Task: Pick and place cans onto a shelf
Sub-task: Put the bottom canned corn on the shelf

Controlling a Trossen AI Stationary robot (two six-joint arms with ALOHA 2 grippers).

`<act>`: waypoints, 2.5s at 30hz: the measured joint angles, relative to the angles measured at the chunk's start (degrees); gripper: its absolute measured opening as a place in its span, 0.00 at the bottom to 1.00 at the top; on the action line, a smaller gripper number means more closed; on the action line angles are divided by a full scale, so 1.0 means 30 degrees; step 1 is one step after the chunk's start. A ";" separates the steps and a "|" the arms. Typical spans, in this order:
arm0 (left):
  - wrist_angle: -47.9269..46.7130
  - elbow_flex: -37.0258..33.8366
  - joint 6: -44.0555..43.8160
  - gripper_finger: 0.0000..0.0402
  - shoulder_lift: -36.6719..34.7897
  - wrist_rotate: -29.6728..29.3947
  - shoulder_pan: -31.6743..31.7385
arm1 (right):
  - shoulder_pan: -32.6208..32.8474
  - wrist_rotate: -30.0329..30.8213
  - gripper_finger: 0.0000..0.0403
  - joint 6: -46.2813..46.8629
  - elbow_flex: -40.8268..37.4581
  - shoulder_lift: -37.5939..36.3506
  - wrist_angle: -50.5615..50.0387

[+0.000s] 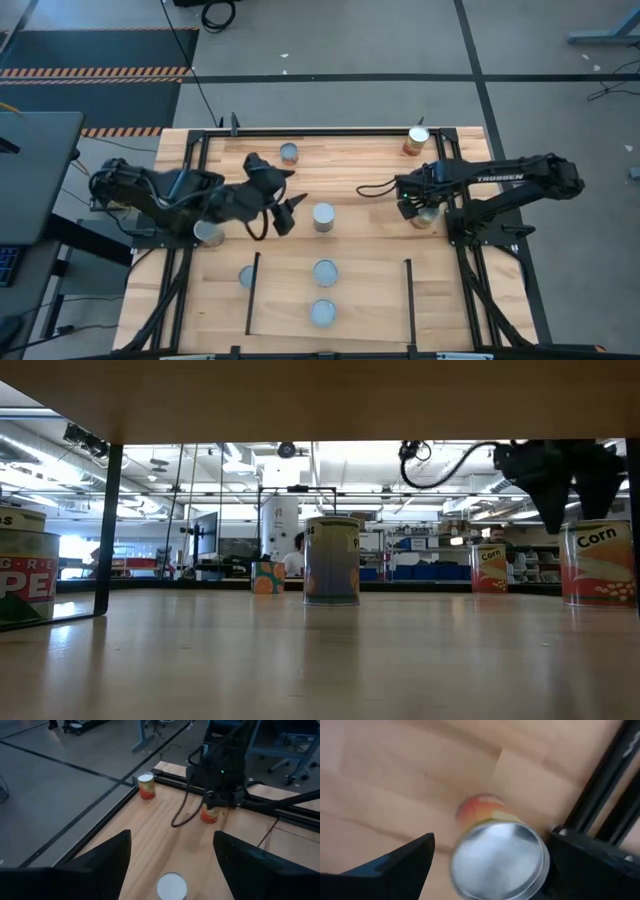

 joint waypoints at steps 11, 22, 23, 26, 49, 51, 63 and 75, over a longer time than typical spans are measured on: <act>-0.0293 0.0000 0.0009 0.71 0.0003 0.1220 -0.0081 | 0.0459 -0.1212 0.93 0.1074 -0.1659 0.0010 0.1634; -0.1258 0.0000 -0.0489 0.71 -0.0394 0.1192 -0.2249 | 0.1263 -0.1038 0.78 0.0651 0.2810 0.0108 -0.1343; -0.1348 -0.0015 -0.0520 0.71 -0.0483 0.1190 -0.2474 | 0.1467 -0.0767 0.78 0.0768 0.3821 0.0253 -0.1774; -0.1244 -0.0006 -0.0947 0.71 -0.0696 0.1095 -0.2903 | 0.2157 0.0293 0.78 0.0990 0.7330 0.1245 -0.3716; -0.1336 -0.0007 -0.3546 0.71 -0.0889 0.1168 -0.6230 | 1.1442 0.0313 0.78 -0.3052 2.5439 1.2831 -0.6007; -0.1294 -0.0007 -0.3551 0.71 -0.0889 0.1151 -0.6431 | 1.2190 0.0125 0.79 -0.2757 2.5444 1.3308 -0.6007; -0.1188 -0.0007 -0.4215 0.71 -0.0812 0.1064 -0.6776 | 1.2881 0.0312 0.81 -0.1436 2.5444 1.4775 -0.6007; -0.1283 -0.0007 -0.4369 0.71 -0.0809 -0.0072 -0.7014 | 1.3000 0.0778 0.82 -0.3003 2.5444 1.4367 -0.5910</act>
